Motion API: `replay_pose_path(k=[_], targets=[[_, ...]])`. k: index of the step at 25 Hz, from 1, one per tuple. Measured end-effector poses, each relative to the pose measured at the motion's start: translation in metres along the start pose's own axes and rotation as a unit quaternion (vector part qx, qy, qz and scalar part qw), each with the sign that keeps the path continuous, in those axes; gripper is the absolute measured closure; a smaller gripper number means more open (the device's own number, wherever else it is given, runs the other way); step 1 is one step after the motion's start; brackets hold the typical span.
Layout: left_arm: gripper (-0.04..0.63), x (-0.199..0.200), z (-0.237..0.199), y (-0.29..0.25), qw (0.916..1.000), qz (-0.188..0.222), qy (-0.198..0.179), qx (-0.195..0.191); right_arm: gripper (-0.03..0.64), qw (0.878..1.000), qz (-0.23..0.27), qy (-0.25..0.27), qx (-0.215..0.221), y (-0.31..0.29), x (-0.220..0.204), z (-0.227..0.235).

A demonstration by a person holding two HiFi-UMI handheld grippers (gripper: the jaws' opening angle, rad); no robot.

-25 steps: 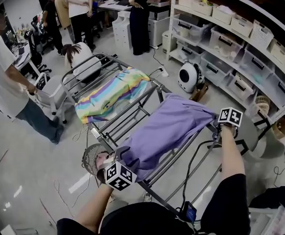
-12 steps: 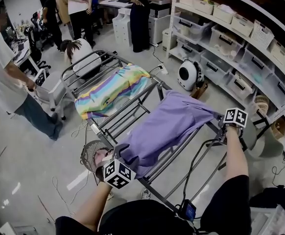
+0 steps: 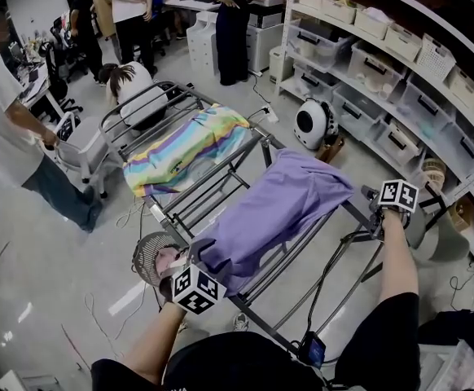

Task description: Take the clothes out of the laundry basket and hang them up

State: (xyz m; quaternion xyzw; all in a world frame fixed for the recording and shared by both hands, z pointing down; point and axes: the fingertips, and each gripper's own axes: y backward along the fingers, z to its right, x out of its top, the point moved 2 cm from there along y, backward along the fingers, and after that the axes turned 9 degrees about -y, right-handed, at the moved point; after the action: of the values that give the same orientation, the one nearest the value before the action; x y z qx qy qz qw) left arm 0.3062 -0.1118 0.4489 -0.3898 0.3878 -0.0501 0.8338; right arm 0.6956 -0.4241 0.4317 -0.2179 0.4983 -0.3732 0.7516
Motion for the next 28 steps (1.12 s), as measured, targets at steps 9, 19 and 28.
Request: replay_pose_path(k=[9, 19, 28], targets=[[0.371, 0.005, 0.0, -0.002, 1.0, 0.007, 0.002, -0.002, 0.399, 0.982, 0.013, 0.17, 0.076, -0.033, 0.021, -0.13], [0.37, 0.009, -0.001, -0.006, 0.9998, 0.014, 0.016, -0.002, 0.399, 0.938, -0.055, 0.327, 0.1, -0.087, -0.004, -0.221], [0.371, 0.016, 0.0, -0.008, 0.9994, 0.023, 0.024, -0.008, 0.605, 0.933, -0.08, 0.339, 0.095, -0.103, -0.016, -0.211]])
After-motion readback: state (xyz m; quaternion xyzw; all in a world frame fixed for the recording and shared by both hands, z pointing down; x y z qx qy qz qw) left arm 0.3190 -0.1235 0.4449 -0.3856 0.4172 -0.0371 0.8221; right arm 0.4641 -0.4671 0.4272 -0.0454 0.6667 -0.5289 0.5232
